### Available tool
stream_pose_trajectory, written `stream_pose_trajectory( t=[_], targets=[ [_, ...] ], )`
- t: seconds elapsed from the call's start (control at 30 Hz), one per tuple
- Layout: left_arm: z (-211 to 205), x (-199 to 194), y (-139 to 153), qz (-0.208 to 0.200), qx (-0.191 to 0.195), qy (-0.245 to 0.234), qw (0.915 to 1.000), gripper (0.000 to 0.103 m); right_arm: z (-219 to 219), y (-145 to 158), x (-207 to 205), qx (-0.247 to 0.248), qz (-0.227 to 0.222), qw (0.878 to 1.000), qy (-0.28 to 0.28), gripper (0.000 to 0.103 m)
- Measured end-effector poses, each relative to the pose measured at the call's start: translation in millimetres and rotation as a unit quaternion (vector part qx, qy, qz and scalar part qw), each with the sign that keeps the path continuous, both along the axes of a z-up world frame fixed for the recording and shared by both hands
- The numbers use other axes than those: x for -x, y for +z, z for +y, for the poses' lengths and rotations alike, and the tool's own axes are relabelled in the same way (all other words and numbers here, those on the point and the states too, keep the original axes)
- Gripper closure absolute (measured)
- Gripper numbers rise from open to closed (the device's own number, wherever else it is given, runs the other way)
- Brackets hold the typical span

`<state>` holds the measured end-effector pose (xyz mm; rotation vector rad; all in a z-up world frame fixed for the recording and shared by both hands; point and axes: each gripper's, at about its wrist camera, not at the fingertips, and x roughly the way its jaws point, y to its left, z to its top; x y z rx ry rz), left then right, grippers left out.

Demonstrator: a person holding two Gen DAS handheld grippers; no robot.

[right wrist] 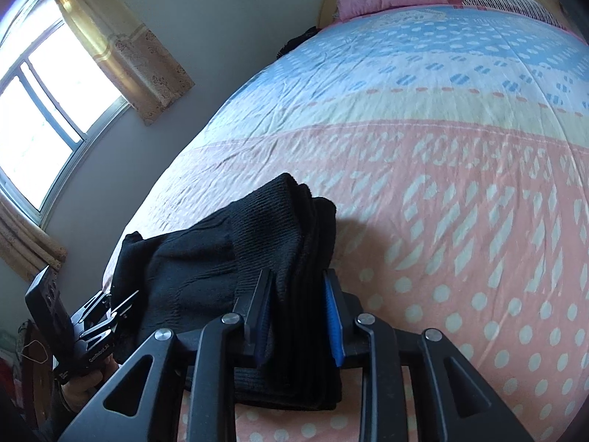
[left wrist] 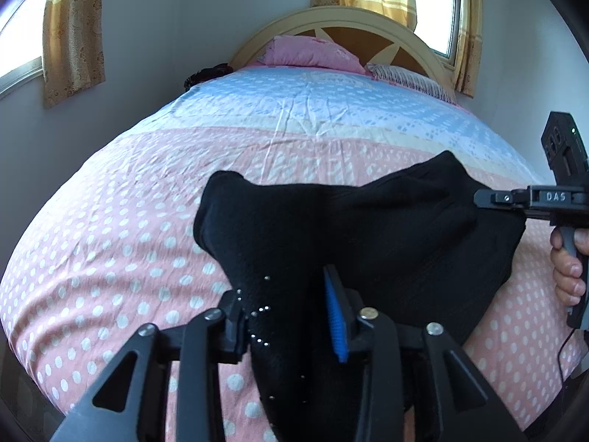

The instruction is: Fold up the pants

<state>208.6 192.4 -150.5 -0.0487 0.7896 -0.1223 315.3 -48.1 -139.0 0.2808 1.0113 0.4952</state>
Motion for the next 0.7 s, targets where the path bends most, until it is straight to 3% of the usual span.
stream_pose_trajectory(
  t=[0.13,0.2,0.3,0.4,0.5,0.57,0.7],
  targets=[
    [2,4,-5,-0.012,-0.012,0.006,0.9998,0.048,-13,-4,3,-0.024,0.004,1.000,-0.013,0.074],
    [7,8,-7,-0.017,-0.016,0.014,0.9996,0.035,-20,-3,5,-0.029,0.002,0.999,-0.025,0.063],
    [17,15,-8,-0.018,-0.011,0.019,0.9996,0.024,-32,-1,10,-0.037,0.004,0.998,-0.047,0.059],
    [29,23,-8,-0.017,-0.008,0.025,0.9995,0.014,-39,11,25,-0.006,-0.010,0.997,-0.077,0.059],
    [38,34,-1,-0.011,-0.001,0.031,0.9995,0.014,-45,29,51,0.026,-0.036,0.994,-0.101,0.058],
    [39,42,9,-0.009,-0.018,0.040,0.9990,0.014,-48,42,73,0.033,-0.055,0.992,-0.111,0.058],
    [43,63,39,-0.037,-0.012,0.045,0.9982,0.013,-47,72,119,0.041,-0.094,0.988,-0.119,0.048]
  ],
)
